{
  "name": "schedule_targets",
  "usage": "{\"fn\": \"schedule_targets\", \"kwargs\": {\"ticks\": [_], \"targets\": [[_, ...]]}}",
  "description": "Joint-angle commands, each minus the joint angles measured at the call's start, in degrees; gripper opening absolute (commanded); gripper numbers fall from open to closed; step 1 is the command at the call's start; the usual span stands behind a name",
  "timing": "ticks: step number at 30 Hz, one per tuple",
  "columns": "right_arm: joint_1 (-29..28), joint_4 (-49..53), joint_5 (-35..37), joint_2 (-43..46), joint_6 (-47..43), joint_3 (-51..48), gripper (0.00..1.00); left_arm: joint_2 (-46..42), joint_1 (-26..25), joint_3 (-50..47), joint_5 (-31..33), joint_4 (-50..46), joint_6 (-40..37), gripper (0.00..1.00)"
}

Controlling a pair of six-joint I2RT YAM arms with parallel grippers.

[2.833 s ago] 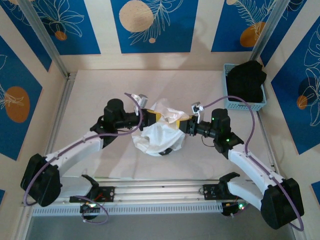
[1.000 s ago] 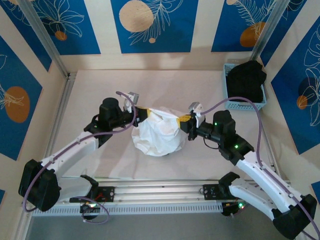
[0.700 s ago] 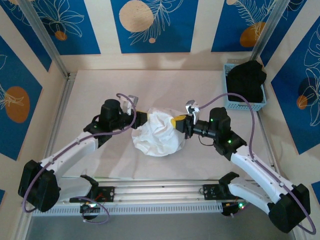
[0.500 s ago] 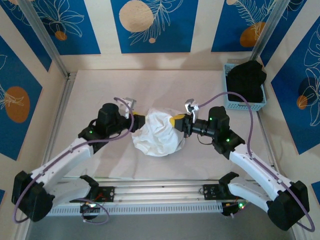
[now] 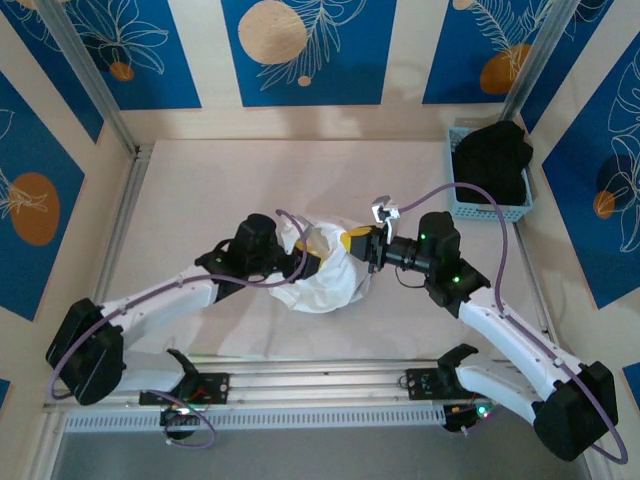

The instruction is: Fold the inside-out t-shirt

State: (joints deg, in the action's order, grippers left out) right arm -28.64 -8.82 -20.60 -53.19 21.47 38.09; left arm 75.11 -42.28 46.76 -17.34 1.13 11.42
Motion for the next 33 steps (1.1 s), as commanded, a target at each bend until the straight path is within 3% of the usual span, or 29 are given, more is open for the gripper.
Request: {"fn": "schedule_targets", "kwargs": {"ticks": [1,4,12,17,24,31,33], "targets": [[0.6,-1.07,-0.58,1.59,0.76,-0.34,0.0,2.06,-0.68,2.78,-4.11,3.88,-0.49,0.44],[0.72,-1.28,-0.64,1.61,0.85,-0.75,0.0,4.3,-0.65,3.04,-6.17,6.6,0.56,0.4],[2.64,-0.72,0.04,3.2,0.87,-1.68,0.0,5.58,-0.63,4.09,-10.05,10.15,1.83,0.0],[4.74,0.58,3.05,5.83,0.8,-2.74,0.0,-2.45,-0.48,0.19,-9.93,13.72,2.11,0.0],[5.45,-1.21,2.45,6.1,2.69,-3.35,0.0,-15.45,-0.32,-4.47,-5.07,17.55,2.25,0.0],[5.53,-2.27,7.7,2.73,10.54,-1.86,0.0,-18.02,-2.59,-15.44,-16.86,32.15,0.08,0.0],[5.57,-2.41,7.78,1.37,11.41,-1.27,0.0,-16.99,-4.67,-16.42,-18.49,30.81,-2.57,0.0]]}}
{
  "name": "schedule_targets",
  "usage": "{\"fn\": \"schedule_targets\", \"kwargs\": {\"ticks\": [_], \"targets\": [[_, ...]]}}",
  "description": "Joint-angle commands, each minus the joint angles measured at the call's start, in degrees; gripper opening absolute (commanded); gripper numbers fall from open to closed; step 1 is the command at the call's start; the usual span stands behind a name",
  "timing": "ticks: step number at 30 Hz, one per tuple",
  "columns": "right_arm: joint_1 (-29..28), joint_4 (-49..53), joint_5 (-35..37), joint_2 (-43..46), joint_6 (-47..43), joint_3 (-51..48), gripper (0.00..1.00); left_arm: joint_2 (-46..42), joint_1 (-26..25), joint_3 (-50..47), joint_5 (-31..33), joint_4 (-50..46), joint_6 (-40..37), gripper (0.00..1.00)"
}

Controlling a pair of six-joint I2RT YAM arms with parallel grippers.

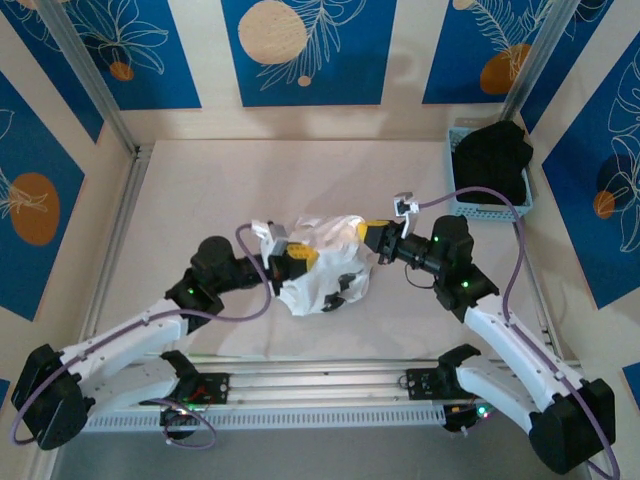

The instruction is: Fold the inside-out t-shirt

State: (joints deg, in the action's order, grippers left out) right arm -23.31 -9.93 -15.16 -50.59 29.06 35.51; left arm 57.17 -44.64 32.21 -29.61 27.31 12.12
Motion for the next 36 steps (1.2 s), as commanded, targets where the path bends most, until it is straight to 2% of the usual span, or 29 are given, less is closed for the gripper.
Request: {"fn": "schedule_targets", "kwargs": {"ticks": [1,3,4,6,10,14,16,18,20,27,31,35,36], "targets": [[0.2,-1.31,2.04,-1.8,3.97,1.64,0.0,1.61,-3.51,-1.7,-5.98,2.22,-5.37,0.0],[0.27,-1.5,1.59,-2.55,3.86,1.84,0.0,3.12,-5.3,-1.0,-4.58,-2.04,-8.85,0.0],[0.36,-1.58,1.24,-2.85,3.53,1.82,0.0,4.01,-5.78,-0.61,-3.69,-3.73,-10.1,0.04],[0.32,-1.55,0.14,-3.02,2.64,1.71,0.0,4.71,-5.81,-0.15,-2.21,-4.99,-10.91,0.21],[0.37,0.35,-2.22,-2.47,-0.8,1.5,0.0,3.17,-5.77,0.46,2.66,-5.25,-10.87,0.37],[0.37,0.77,-3.71,-1.33,-2.63,0.34,0.0,3.58,-5.1,3.71,9.23,-7.54,-8.51,0.43],[0.37,0.74,-3.87,-1.08,-2.71,0.09,0.0,5.36,-4.93,6.51,15.6,-10.74,-7.85,0.46],[0.37,0.58,-4.0,-0.93,-2.7,-0.07,0.0,7.43,-4.93,9.15,20.14,-13.77,-8.64,0.47],[0.37,0.4,-4.09,-0.97,-2.62,-0.02,0.0,9.49,-4.98,11.33,22.06,-15.78,-9.6,0.48],[0.35,-0.12,-4.09,-1.18,-2.6,-0.32,0.0,16.09,-5.02,17.16,19.26,-18.86,-12.16,0.5],[0.37,-0.45,-4.09,-1.5,-2.35,-0.66,0.0,19.55,-4.99,19.82,20.37,-20.33,-13.87,0.5],[0.36,-0.85,-4.27,-1.84,-2.27,-0.72,0.0,21.49,-5.1,21.51,22.69,-19.76,-13.32,0.43],[0.37,-0.51,-4.14,-2.03,-2.63,-0.71,0.0,21.47,-5.08,21.67,22.87,-19.07,-12.91,0.38]]}}
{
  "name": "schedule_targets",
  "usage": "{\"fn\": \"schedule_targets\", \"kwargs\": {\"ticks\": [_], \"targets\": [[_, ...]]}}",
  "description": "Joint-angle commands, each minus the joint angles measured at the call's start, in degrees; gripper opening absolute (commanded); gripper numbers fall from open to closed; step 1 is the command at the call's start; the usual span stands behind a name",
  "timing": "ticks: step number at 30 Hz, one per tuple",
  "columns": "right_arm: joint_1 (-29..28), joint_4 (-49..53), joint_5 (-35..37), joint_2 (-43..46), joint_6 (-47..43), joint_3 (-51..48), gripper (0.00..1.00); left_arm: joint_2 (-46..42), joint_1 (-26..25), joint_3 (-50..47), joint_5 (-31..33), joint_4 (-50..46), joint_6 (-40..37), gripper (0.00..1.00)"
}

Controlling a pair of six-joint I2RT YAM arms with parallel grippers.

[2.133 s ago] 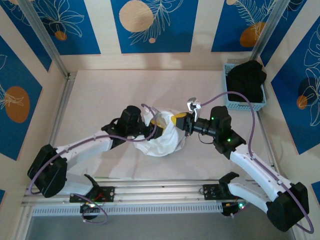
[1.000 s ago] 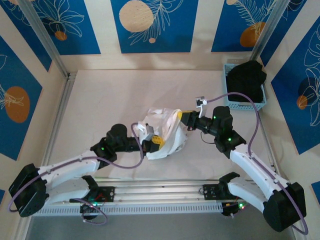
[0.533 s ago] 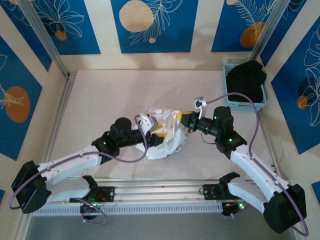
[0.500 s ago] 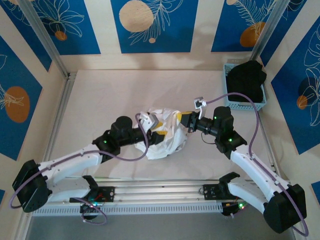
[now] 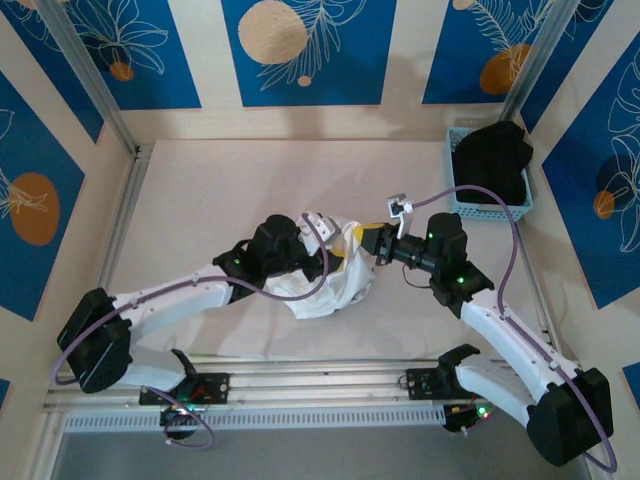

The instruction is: Fold the inside-out t-shirt

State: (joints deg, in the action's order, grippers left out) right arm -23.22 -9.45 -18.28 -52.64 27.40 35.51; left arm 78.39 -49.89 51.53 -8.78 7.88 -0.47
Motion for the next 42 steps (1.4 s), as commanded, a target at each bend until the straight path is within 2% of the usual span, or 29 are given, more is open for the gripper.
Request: {"fn": "schedule_targets", "kwargs": {"ticks": [1,4,6,9,13,15,19,22,26,31,38,42], "targets": [[0.27,-0.35,-0.76,-0.05,-1.54,-0.6,0.0,-0.11,0.2,2.34,2.19,1.0,0.2,0.31],[0.2,2.56,1.12,0.43,-4.26,-0.09,0.0,-2.43,0.63,1.82,0.33,1.9,2.17,0.06],[0.11,3.44,2.57,1.04,-5.6,-0.14,0.0,-4.06,1.85,1.99,-4.18,0.57,4.84,0.01],[-0.41,4.14,4.29,1.01,-7.1,-0.22,0.0,-7.32,4.87,0.65,-11.32,1.65,11.69,0.0],[-2.71,7.76,9.41,-0.66,-9.32,1.59,0.06,-10.71,8.7,-1.8,-18.22,5.78,20.81,0.0],[-4.07,9.59,11.94,-1.45,-9.91,2.81,0.11,-11.16,9.91,-2.11,-19.24,6.14,23.11,0.0],[-6.75,16.68,20.37,-2.58,-9.45,6.41,0.27,-11.5,10.43,-2.31,-17.88,5.81,24.66,0.0],[-8.07,20.43,22.75,-1.78,-10.2,7.56,0.34,-11.34,10.56,-2.46,-16.95,5.66,24.79,0.0],[-9.17,21.12,21.07,1.75,-12.12,5.89,0.4,-11.15,10.56,-2.31,-16.04,4.87,24.31,0.0],[-10.99,18.55,15.28,4.87,-15.37,3.05,0.48,-11.43,10.51,-2.49,-16.18,4.53,23.6,0.0],[-13.2,14.46,11.43,2.0,-18.59,3.2,0.49,-12.94,10.61,-2.94,-14.96,3.04,22.2,0.0],[-16.57,13.02,13.85,-0.83,-20.63,4.82,0.49,-12.82,10.61,-3.17,-15.08,3.02,22.35,0.0]]}}
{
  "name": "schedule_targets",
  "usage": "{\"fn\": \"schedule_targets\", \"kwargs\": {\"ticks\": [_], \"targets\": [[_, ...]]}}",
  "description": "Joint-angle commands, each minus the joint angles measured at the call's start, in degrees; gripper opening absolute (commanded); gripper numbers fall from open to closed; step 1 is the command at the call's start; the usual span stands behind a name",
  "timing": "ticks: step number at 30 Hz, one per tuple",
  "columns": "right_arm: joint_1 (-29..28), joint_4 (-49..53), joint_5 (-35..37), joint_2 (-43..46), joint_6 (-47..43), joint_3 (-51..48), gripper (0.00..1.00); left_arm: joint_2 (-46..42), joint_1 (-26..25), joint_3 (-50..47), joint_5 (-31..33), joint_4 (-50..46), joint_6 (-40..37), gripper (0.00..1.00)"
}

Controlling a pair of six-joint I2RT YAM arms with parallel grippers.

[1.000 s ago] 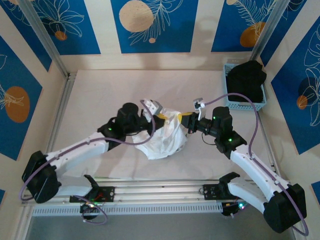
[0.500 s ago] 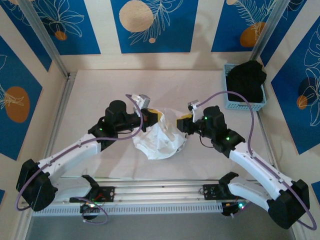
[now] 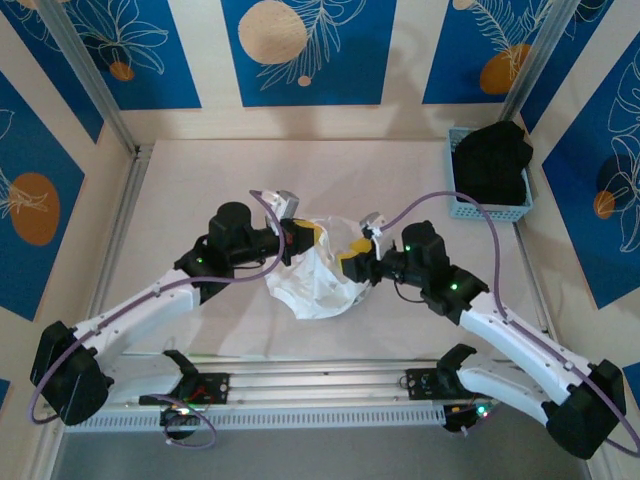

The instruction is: Fold the inside-out t-shirt

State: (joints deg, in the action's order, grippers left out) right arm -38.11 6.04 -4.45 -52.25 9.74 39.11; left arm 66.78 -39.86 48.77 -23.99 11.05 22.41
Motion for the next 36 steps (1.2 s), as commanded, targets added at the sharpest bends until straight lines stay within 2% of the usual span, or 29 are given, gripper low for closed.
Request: {"fn": "schedule_targets", "kwargs": {"ticks": [1,6,10,15,20,25,28,31,36], "targets": [[-2.32,-2.33,0.68,-2.07,-3.53,1.7,0.49,-1.13,0.62,-0.44,-0.03,-0.02,-0.47,0.0],[-4.14,-2.11,3.78,-5.3,-4.47,3.2,0.48,-0.89,0.61,-0.46,-0.35,0.11,-0.36,0.0],[-4.43,-2.62,7.8,-5.76,-3.36,3.75,0.39,-0.78,0.57,-0.52,-0.24,-0.06,-0.79,0.0],[-4.43,-2.81,9.49,-5.68,-3.06,4.13,0.36,-0.78,0.58,-0.6,-0.19,-0.09,-0.86,0.0],[-4.42,-2.55,8.68,-5.36,-2.56,4.47,0.15,-0.83,0.66,-1.04,0.87,-0.52,-1.23,0.0],[-4.0,-1.71,7.55,-3.0,-0.43,6.08,0.0,-2.02,1.3,-2.45,11.72,-6.0,-2.79,0.0],[-3.99,-1.68,6.91,-3.77,1.69,7.89,0.0,-3.59,2.85,-5.19,15.57,-7.18,-2.9,0.0],[-4.26,-0.97,8.77,-6.48,4.2,10.63,0.0,-6.07,3.57,-8.94,15.51,-6.88,-3.85,0.0],[-4.87,-0.14,12.79,-12.07,5.96,15.82,0.0,-11.29,3.56,-17.44,8.64,-1.07,-5.72,0.12]]}}
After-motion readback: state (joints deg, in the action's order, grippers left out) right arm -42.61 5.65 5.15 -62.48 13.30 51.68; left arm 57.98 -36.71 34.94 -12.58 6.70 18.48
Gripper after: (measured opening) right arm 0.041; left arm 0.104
